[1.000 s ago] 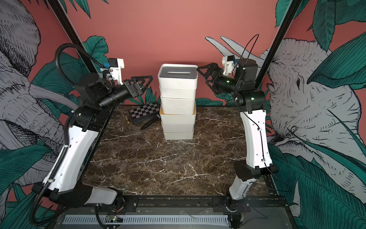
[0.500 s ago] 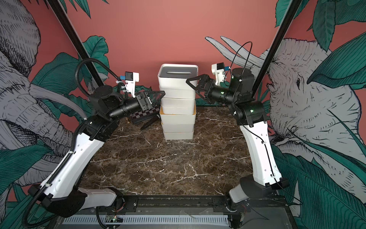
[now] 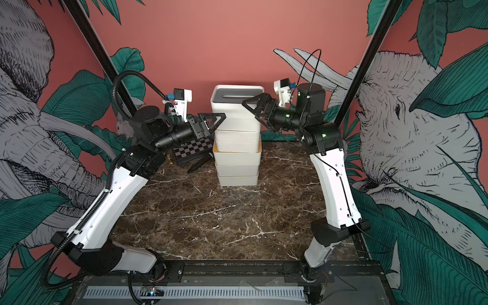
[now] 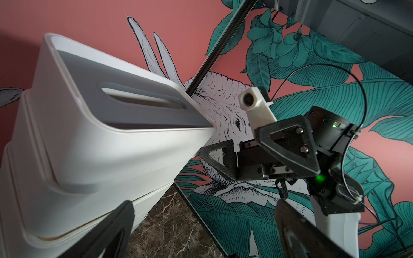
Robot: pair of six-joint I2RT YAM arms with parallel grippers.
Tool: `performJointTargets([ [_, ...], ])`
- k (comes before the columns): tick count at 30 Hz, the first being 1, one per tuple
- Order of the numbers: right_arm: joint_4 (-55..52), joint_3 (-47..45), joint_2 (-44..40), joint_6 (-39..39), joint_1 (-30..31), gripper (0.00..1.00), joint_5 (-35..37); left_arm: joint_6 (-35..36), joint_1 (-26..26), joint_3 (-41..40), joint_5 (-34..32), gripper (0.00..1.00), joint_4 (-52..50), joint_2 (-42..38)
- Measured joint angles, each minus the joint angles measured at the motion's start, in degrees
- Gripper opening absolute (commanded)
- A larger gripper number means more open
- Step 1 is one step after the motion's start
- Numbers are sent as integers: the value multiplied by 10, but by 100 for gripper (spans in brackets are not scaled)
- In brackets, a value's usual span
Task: Stack the tissue boxes
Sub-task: Adjust the tissue box on the tissue box.
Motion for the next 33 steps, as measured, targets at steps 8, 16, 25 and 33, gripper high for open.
performJointTargets([
  [8, 0, 0, 1, -2, 0, 99, 0, 0, 0, 4, -2, 99, 4, 0],
  [16, -2, -11, -9, -6, 0, 99, 1, 15, 0, 4, -14, 99, -9, -5],
  [25, -35, -30, -47, -36, -7, 99, 10, 63, 2, 4, -39, 99, -70, -60],
  [33, -46, -68, -109, -64, -33, 99, 22, 97, 26, 2, -45, 100, -117, -115],
])
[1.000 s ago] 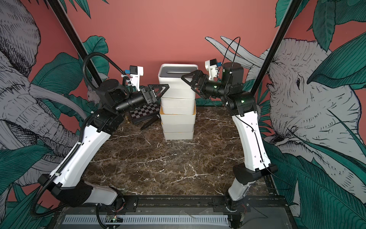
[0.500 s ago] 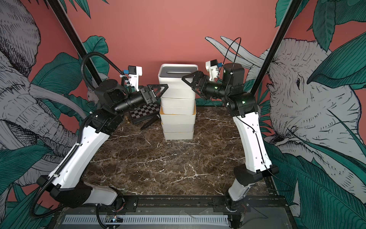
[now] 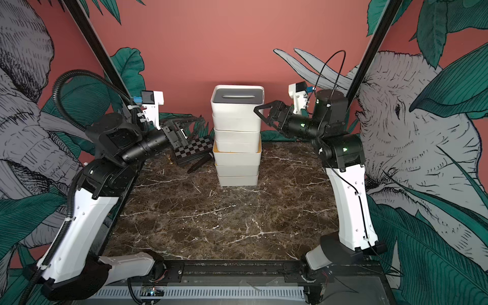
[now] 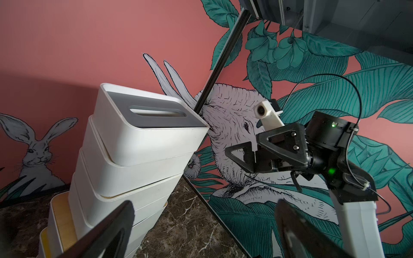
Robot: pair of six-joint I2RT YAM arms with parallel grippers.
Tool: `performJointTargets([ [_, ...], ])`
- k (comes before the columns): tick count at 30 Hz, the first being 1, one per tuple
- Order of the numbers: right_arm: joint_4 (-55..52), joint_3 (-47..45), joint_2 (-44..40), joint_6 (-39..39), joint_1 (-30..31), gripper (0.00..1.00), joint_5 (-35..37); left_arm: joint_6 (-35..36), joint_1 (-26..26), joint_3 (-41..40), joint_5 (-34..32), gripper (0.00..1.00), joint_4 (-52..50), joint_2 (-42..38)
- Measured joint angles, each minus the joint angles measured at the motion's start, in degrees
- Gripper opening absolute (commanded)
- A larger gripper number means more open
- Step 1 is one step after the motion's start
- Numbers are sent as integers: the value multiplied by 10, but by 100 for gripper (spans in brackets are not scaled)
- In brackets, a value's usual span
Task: Stack the tissue boxes
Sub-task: Adjust the tissue box on the tissue box, then reset both arms
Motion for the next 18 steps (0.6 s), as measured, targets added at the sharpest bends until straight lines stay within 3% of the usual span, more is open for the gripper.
performJointTargets([
  [9, -35, -91, -69, -72, -26, 99, 39, 84, 14, -21, -3, 99, -110, -40],
  [12, -38, -160, -112, -104, -32, 99, 71, 116, 14, -51, -22, 99, -151, -61],
  [18, -3, -376, -258, -176, -35, 99, 216, 168, 15, -185, -121, 100, -197, -149],
])
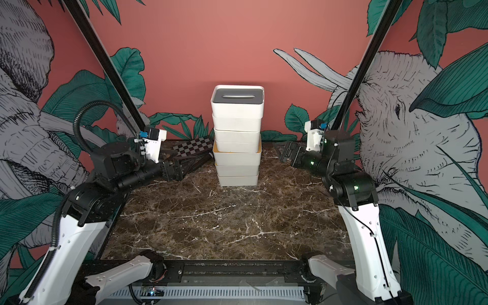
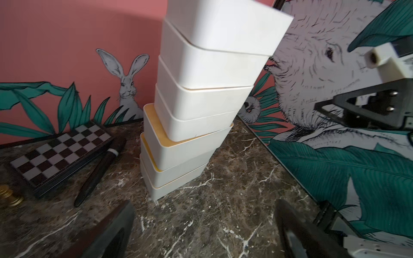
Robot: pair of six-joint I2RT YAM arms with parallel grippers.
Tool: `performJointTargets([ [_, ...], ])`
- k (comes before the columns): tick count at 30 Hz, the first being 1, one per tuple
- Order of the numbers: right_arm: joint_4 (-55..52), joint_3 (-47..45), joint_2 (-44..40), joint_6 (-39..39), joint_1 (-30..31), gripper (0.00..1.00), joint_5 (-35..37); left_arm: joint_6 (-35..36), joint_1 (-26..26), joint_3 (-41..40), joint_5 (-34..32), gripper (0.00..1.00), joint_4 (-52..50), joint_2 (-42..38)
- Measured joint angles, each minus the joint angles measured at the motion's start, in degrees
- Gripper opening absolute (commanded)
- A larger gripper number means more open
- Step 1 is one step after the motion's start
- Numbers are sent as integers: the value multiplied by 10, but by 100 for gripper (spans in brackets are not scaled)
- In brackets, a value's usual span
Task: Stack the tissue boxes
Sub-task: Reset both arms
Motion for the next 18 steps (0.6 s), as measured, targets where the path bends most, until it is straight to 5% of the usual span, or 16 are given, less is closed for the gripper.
performJointTargets([
  [10, 119, -307, -149, -122, -6, 99, 176, 15, 2, -280, -257, 100, 19, -177],
  [18, 253, -487, -129, -139, -51, 99, 200, 3, 37, -474, -448, 100, 129, -174],
])
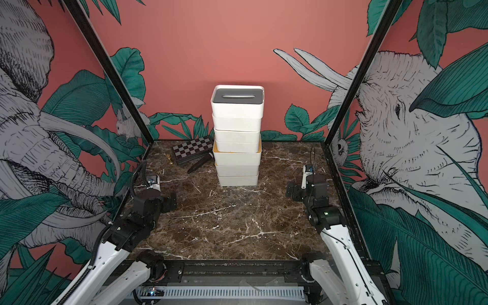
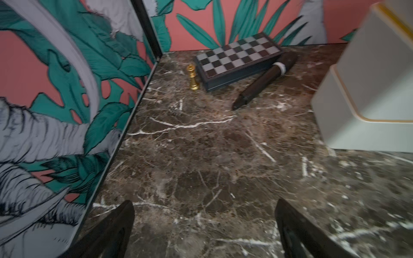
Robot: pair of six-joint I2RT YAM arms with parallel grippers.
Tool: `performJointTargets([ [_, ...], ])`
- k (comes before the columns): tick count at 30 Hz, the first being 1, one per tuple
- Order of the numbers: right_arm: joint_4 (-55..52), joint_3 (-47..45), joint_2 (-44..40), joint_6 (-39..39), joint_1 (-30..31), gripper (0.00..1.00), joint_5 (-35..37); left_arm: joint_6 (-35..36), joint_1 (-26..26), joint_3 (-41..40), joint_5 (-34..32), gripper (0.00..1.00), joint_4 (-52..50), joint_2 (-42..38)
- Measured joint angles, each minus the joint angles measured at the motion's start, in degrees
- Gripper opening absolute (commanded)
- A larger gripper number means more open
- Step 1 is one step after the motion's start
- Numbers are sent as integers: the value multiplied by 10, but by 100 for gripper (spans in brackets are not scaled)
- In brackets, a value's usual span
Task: Stack the tissue boxes
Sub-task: Reset both arms
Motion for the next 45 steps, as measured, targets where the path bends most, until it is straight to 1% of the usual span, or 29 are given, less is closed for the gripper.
performJointTargets([
  [4, 89, -58, -17, 12, -29, 99, 5, -2, 45, -65, -54, 100, 86, 11],
  [9, 159, -119, -12, 29, -52, 99, 22, 2, 70, -119, -120, 100, 183, 26],
  [13, 227, -174, 13, 31, -61, 99, 48, 18, 74, -124, -165, 99, 255, 90],
  [15, 253, -195, 27, 29, -61, 99, 62, 33, 74, -137, -173, 100, 301, 122],
  [18, 295, -213, 57, 15, -63, 99, 84, 75, 75, -168, -179, 100, 385, 171],
  [20, 340, -227, 77, 2, -66, 99, 95, 108, 78, -181, -169, 99, 443, 209],
  [23, 425, -260, 110, -4, -78, 99, 109, 150, 84, -187, -136, 100, 524, 268],
  [25, 476, -277, 143, -7, -85, 99, 120, 175, 85, -195, -115, 100, 596, 308],
  [28, 545, -290, 198, -15, -88, 99, 124, 205, 89, -205, -79, 100, 677, 357],
  [32, 611, -291, 237, -27, -88, 99, 119, 208, 109, -218, -28, 100, 787, 400],
  [35, 644, -289, 251, -41, -88, 99, 105, 209, 124, -221, 7, 100, 877, 464],
  [37, 665, -289, 259, -52, -88, 99, 95, 217, 127, -222, 44, 100, 904, 500],
  [40, 708, -289, 287, -67, -88, 99, 76, 222, 127, -223, 88, 99, 934, 519],
  [42, 721, -284, 312, -76, -88, 99, 63, 226, 128, -222, 105, 99, 970, 541],
  [45, 735, -273, 344, -85, -88, 99, 50, 224, 133, -222, 121, 100, 968, 543],
])
